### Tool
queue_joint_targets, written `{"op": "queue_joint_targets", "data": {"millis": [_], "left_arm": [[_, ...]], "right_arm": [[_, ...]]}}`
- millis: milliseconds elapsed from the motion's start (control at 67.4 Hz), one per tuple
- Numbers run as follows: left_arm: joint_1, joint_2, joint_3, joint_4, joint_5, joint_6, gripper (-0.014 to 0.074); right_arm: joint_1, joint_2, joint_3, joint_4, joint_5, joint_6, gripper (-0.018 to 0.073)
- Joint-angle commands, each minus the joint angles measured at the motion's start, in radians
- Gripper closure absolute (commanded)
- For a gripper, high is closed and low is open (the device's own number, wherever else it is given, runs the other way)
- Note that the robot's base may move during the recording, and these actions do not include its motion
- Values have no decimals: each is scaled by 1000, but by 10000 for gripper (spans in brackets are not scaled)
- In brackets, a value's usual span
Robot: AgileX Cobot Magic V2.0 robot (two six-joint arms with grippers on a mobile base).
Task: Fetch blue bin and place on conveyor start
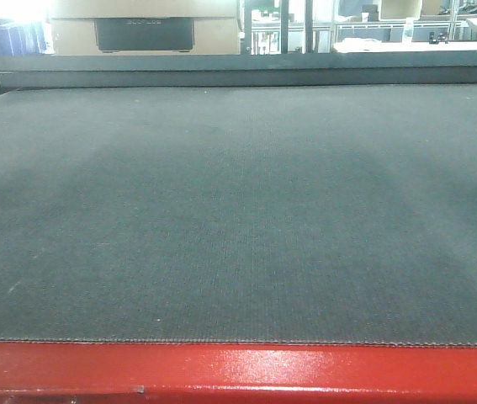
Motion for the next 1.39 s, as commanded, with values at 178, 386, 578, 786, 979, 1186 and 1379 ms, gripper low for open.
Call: {"op": "queue_joint_targets", "data": {"millis": [178,386,578,786,979,1186,1379], "left_arm": [[124,35,294,-1,-259,14,707],[148,73,452,2,-451,14,707],[148,140,481,4,-478,14,707],[148,160,479,-5,-471,14,489],[148,158,431,-4,-376,14,-36],[148,112,322,8,-221,39,140],[167,13,336,25,-167,43,484]], "right_arm": [[-11,149,126,-45,-112,-26,711],[-11,261,266,-50,-239,-26,711],[-11,317,308,-56,-287,-26,692],[-11,319,308,-56,-288,-26,357],[-11,303,308,-56,-281,-26,18],[-35,211,308,-59,-276,-26,130],[-102,95,312,-108,-248,-26,467]]}}
